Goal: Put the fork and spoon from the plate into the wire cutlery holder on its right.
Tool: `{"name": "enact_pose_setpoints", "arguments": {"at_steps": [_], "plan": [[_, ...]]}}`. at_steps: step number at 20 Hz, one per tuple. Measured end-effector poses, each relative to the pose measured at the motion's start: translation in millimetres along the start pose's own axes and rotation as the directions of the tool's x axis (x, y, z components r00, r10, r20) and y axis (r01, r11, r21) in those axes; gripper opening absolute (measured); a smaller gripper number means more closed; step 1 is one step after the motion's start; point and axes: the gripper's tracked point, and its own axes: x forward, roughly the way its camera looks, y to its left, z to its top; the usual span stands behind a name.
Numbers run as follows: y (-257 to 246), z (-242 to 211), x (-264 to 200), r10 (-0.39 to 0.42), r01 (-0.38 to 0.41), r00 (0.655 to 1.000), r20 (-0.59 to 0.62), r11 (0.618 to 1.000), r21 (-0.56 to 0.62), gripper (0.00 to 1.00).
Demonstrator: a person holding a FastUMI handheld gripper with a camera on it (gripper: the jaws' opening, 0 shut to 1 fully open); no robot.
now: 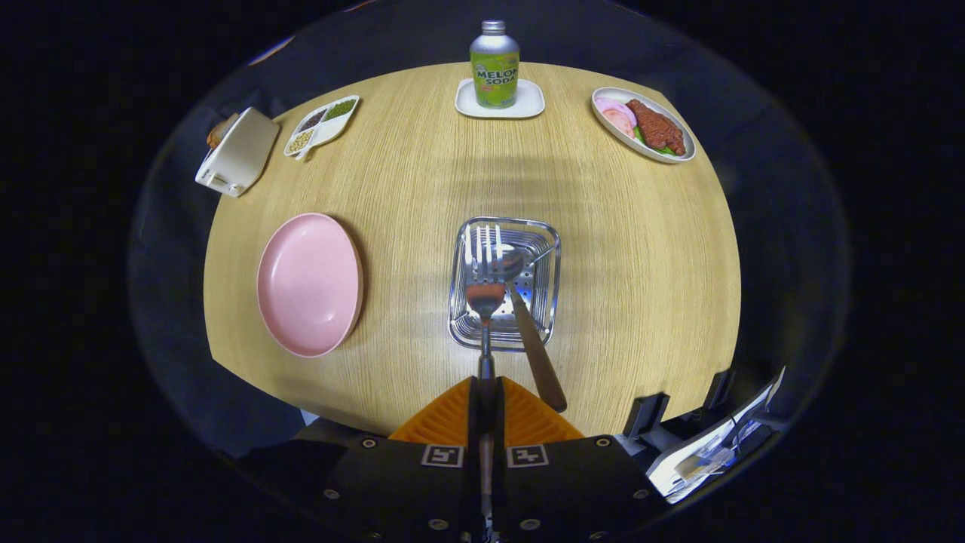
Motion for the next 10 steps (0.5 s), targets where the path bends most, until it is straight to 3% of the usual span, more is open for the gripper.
{"name": "enact_pose_setpoints", "arguments": {"at_steps": [5,10], "plan": [[-4,15,-2,-0.002,0.001,0.999,0.032,0.999,0.041,0.10],[-10,38,-13,-0.018,0.005,0.989,0.147,0.996,0.092,0.12]]}}
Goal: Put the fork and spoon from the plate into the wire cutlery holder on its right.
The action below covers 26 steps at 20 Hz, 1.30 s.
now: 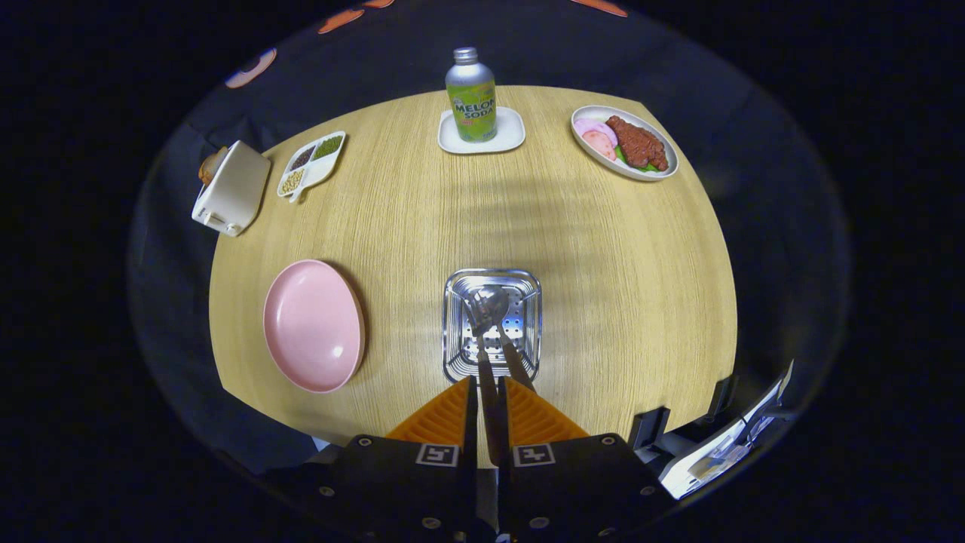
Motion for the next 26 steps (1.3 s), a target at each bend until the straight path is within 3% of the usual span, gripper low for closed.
{"name": "enact_pose_setpoints", "arguments": {"at_steps": [4,7,9,13,16,18,20,22,26], "plan": [[7,33,-20,0.014,-0.020,0.985,0.175,0.999,0.033,0.12],[9,58,-42,0.004,-0.018,0.942,0.334,0.999,0.038,0.13],[16,72,-60,0.013,-0.036,0.903,0.429,0.998,0.045,0.22],[30,99,-104,0.042,-0.083,0.784,0.619,0.996,0.038,0.51],[39,114,-136,0.042,-0.072,0.683,0.729,0.997,0.010,0.84],[47,121,-160,0.046,-0.048,0.606,0.794,0.999,-0.022,0.93],[57,130,-187,0.052,-0.013,0.517,0.854,0.999,-0.053,0.95],[67,133,-208,0.064,0.008,0.455,0.888,0.997,-0.076,0.95],[92,135,-228,0.111,-0.004,0.390,0.914,0.993,-0.119,0.96]]}}
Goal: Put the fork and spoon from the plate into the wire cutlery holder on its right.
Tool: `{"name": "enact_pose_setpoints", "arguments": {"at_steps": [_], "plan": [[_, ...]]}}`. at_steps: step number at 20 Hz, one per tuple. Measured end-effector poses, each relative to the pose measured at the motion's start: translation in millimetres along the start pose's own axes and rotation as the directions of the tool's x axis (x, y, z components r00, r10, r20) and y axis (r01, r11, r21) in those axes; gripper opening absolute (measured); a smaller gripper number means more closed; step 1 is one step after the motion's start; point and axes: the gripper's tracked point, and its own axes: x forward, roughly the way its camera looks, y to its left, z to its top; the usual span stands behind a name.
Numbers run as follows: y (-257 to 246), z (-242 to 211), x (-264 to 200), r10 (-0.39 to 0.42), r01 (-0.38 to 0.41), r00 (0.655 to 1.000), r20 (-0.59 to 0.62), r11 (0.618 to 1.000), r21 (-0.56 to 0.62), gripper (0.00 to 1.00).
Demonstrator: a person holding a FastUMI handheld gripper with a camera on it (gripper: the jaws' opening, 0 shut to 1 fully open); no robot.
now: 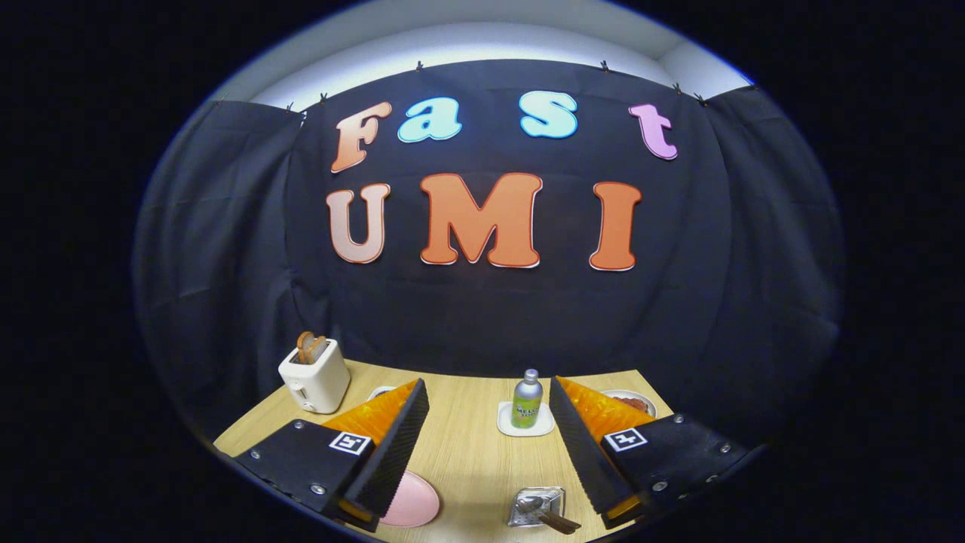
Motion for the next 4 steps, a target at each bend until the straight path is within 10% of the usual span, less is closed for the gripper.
{"name": "enact_pose_setpoints", "arguments": {"at_steps": [4], "plan": [[7.3,13.3,-0.7,0.013,-0.015,0.999,0.041,0.999,0.043,0.97]]}}
